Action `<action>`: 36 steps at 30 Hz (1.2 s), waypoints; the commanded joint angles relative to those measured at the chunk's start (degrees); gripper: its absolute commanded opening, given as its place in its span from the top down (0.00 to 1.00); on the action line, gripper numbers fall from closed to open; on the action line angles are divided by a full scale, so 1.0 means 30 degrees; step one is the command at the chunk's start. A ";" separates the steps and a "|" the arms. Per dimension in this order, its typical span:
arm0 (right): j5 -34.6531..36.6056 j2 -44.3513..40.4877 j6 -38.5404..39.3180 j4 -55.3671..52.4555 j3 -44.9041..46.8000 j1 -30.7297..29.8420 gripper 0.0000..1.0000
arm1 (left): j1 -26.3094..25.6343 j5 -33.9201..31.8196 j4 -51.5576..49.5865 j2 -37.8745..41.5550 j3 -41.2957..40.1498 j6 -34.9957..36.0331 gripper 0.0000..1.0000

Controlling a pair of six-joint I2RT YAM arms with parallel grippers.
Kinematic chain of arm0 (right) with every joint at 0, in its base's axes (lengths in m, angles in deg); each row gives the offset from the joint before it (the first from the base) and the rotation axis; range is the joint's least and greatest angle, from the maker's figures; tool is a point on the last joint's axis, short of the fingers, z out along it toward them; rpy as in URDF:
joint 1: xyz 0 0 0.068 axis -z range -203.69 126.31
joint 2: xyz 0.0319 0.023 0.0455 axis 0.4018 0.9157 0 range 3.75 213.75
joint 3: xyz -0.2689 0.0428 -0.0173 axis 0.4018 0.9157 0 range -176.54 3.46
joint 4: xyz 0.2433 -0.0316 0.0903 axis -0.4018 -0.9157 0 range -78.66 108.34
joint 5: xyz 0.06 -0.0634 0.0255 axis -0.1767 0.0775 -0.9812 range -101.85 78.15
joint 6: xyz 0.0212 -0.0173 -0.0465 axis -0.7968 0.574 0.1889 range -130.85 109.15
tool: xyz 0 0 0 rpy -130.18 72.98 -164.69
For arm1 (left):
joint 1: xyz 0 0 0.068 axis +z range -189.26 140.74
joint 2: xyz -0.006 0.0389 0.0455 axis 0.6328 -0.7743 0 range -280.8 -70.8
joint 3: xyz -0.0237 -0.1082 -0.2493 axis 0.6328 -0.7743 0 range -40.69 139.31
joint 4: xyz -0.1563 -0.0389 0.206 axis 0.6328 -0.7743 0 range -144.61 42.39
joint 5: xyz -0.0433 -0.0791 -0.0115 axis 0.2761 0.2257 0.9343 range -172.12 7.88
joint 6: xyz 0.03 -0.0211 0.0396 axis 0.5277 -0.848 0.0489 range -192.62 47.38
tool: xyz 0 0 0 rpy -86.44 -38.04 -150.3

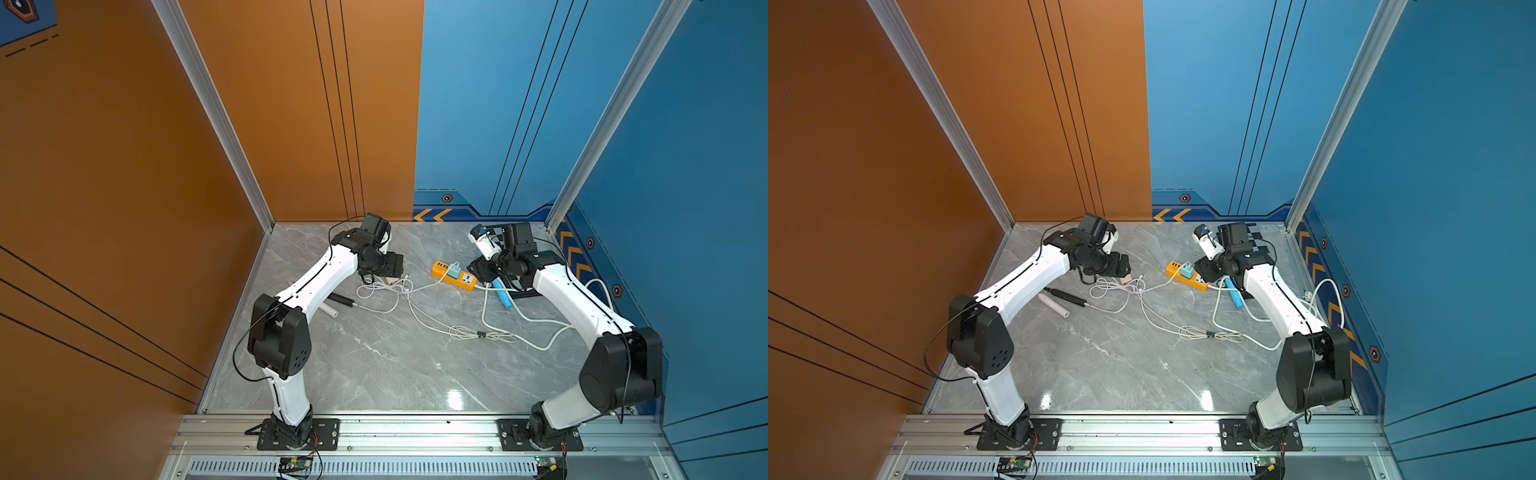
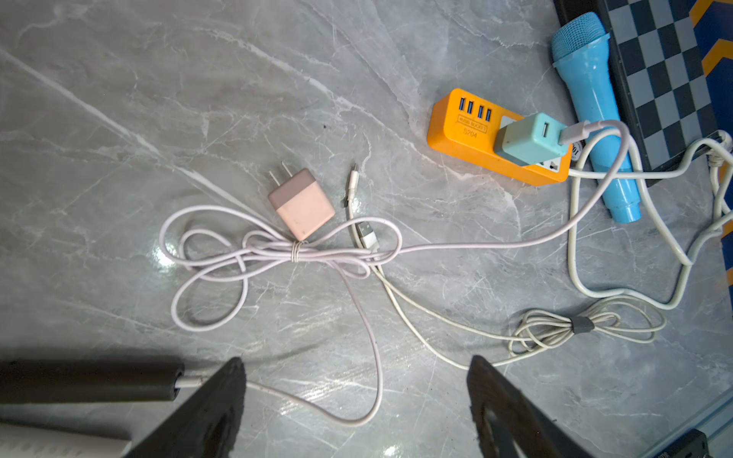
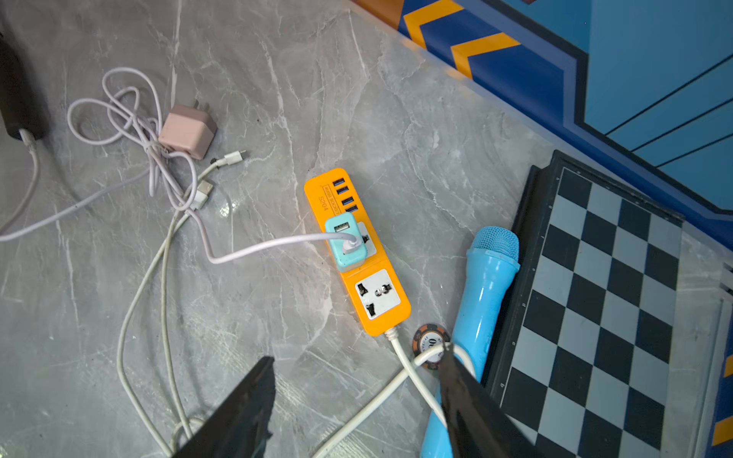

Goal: Charge the electric toothbrush
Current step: Insert the plug into the socket, then move the charging cable to the center of the board.

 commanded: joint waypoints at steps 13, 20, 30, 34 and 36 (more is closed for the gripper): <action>0.4138 -0.2340 -0.9758 0.5210 0.6787 -0.7264 0.39 | -0.3488 -0.1718 -0.0323 -0.0492 -0.1990 -0.1697 0.33; 0.5029 0.4152 -0.8640 0.7762 0.4753 -0.9283 0.37 | -0.0786 -0.1530 -0.0323 0.2631 -0.3846 -0.1145 0.29; 0.4428 0.7782 -0.7160 0.6765 0.3011 -1.0501 0.46 | 0.1564 -0.1561 -0.0315 0.4950 -0.5895 -0.0848 0.24; 0.5050 0.7820 -0.7124 0.5825 0.3457 -1.0737 0.59 | 0.1619 -0.1470 -0.0290 0.4807 -0.5908 -0.0832 0.24; 0.5346 0.7640 -0.7120 0.5151 0.3661 -1.0784 0.75 | 0.1627 -0.1497 -0.0284 0.4792 -0.5868 -0.0793 0.24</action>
